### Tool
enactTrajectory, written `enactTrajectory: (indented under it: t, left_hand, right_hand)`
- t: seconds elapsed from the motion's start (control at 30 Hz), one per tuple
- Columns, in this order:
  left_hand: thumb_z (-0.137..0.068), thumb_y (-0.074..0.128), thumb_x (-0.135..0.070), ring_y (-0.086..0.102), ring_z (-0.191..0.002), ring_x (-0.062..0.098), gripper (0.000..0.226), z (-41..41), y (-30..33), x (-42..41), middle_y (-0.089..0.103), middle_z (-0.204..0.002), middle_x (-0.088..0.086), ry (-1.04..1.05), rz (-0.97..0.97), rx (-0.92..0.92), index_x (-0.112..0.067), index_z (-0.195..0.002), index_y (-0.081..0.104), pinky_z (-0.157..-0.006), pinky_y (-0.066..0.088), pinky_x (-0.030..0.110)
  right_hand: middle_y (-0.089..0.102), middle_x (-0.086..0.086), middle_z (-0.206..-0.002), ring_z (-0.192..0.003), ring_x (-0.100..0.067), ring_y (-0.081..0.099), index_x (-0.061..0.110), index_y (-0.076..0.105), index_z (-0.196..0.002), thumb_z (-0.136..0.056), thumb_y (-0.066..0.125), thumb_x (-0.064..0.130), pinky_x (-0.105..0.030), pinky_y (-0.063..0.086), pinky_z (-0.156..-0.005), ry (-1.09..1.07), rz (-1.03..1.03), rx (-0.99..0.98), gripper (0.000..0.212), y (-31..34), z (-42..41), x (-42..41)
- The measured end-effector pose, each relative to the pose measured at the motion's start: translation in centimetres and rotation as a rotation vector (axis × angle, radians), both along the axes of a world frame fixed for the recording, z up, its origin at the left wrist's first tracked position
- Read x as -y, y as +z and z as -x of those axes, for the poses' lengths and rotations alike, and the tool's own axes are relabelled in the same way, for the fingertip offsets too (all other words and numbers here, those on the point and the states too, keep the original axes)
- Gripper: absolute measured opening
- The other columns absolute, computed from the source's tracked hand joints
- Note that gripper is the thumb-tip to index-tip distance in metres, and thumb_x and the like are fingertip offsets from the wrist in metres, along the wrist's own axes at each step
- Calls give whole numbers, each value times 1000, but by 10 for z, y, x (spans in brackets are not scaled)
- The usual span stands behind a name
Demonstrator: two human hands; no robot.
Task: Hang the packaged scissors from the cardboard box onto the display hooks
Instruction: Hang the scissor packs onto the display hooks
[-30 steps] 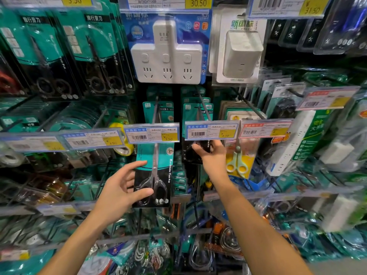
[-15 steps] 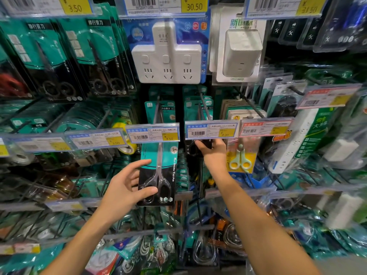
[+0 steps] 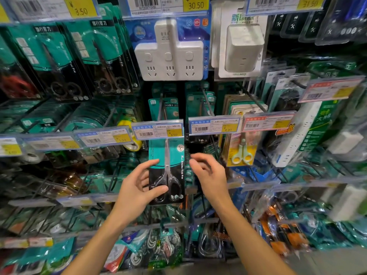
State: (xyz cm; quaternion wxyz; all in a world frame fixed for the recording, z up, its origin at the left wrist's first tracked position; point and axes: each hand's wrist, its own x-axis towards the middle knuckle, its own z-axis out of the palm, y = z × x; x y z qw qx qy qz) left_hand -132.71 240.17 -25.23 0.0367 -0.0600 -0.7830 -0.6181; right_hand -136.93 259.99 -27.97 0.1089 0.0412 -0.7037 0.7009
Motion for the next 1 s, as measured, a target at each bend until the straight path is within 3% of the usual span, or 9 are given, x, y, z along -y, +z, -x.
enactTrajectory:
  t: [0.07, 0.2, 0.4, 0.57, 0.63, 0.73, 0.8, 0.9, 1.0]
  left_hand:
    - [-69, 80, 4, 70, -100, 13, 65, -2, -5, 0, 73, -109, -2, 14, -29, -7, -25, -123, 58, -80, 56, 20]
    - [-69, 79, 6, 71, -99, 18, 65, -7, -8, -2, 74, -108, 1, 8, -74, 2, -25, -122, 59, -80, 57, 22]
    - [-66, 81, -9, 67, -108, 14, 64, -17, -4, -1, 70, -116, -10, 4, -83, -19, -27, -124, 60, -86, 55, 23]
    - [-65, 82, -11, 66, -108, 6, 62, -21, 4, 3, 68, -115, -21, 34, -83, -57, -33, -120, 63, -85, 53, 17]
    - [-67, 82, -11, 66, -109, 8, 62, -19, 8, 5, 67, -117, -20, 37, -71, -68, -41, -118, 64, -87, 54, 19]
    - [-69, 82, -10, 66, -108, 9, 64, -13, 12, 8, 67, -119, -19, 30, -51, -72, -45, -118, 62, -86, 54, 21]
    - [-68, 82, -11, 67, -106, 10, 63, -9, 15, 10, 67, -119, -18, 24, -59, -66, -45, -118, 63, -85, 55, 22]
    - [-69, 82, -12, 68, -106, 11, 62, -6, 15, 11, 68, -119, -16, 8, -58, -54, -42, -120, 63, -85, 56, 24]
    - [-69, 82, -7, 69, -104, 11, 63, -4, 15, 11, 68, -116, -17, 18, -75, -37, -35, -122, 61, -84, 57, 24]
  right_hand:
    - [67, -6, -92, -80, -18, 66, 20, 70, -97, -89, 69, 20, -31, 55, -75, 99, -6, -48, 8, 5, -16, 2]
    - [71, 3, -96, -81, -10, 68, 19, 71, -105, -82, 77, 17, -23, 53, -73, 263, -108, 0, 24, 9, -31, 4]
    - [74, -5, -94, -84, -32, 71, 31, 71, -105, -79, 80, 20, -53, 58, -70, 252, -123, 33, 29, 15, -38, 6]
    - [74, 10, -105, -95, -12, 71, 27, 68, -114, -79, 78, 8, -30, 59, -81, 303, -89, 1, 42, 25, -40, 11]
    - [75, 1, -102, -93, -20, 72, 31, 67, -117, -77, 79, 12, -38, 59, -83, 299, -81, -12, 46, 27, -37, 14]
    - [62, -34, -86, -74, -40, 65, 42, 65, -119, -72, 81, 43, -53, 56, -78, 302, -109, -36, 50, 26, -29, 18]
    - [52, -30, -70, -63, -23, 49, 45, 64, -119, -71, 80, 45, -39, 51, -68, 307, -113, -37, 50, 25, -25, 18]
    - [37, 3, -59, -57, -10, 34, 40, 66, -116, -76, 80, 21, -22, 37, -59, 302, -97, -33, 46, 29, -24, 18]
    - [32, 8, -57, -54, -7, 30, 35, 65, -116, -77, 79, 12, -16, 34, -56, 291, -99, -31, 47, 31, -23, 19]
